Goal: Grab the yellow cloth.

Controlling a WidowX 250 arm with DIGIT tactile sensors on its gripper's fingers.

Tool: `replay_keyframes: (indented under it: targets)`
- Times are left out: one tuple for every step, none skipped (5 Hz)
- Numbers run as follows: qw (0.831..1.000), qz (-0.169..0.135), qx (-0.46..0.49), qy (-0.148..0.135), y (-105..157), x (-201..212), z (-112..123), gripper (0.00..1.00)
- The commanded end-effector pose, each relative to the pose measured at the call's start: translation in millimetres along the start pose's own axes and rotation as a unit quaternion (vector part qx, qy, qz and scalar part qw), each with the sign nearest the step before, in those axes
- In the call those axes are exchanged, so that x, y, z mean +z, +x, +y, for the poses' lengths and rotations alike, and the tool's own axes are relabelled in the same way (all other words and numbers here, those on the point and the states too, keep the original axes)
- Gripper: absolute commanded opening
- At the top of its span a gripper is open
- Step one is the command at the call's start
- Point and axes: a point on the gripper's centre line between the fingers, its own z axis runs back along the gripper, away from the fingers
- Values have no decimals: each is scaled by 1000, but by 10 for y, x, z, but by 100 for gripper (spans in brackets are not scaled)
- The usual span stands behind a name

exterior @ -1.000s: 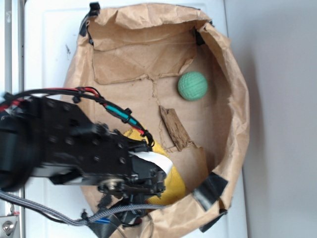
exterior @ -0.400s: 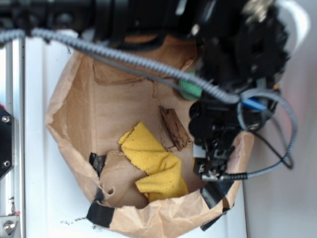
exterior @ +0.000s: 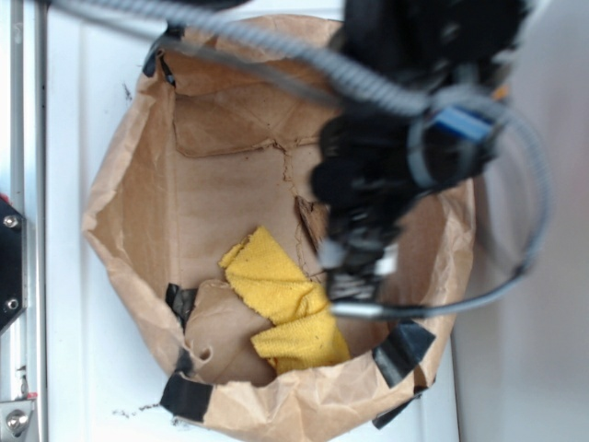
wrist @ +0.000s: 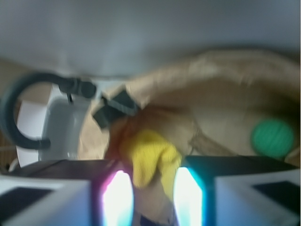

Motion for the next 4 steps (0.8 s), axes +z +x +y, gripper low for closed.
replay_keyframes:
  targets:
    - [998,21,-55,26,-2,-395,266,100]
    - [994,34,-102,15,24,-651,70,100]
    - [990,57,-124,31,-407,-1147,-377,100]
    - [984,81,-161,-10,-531,-1223,-504,100]
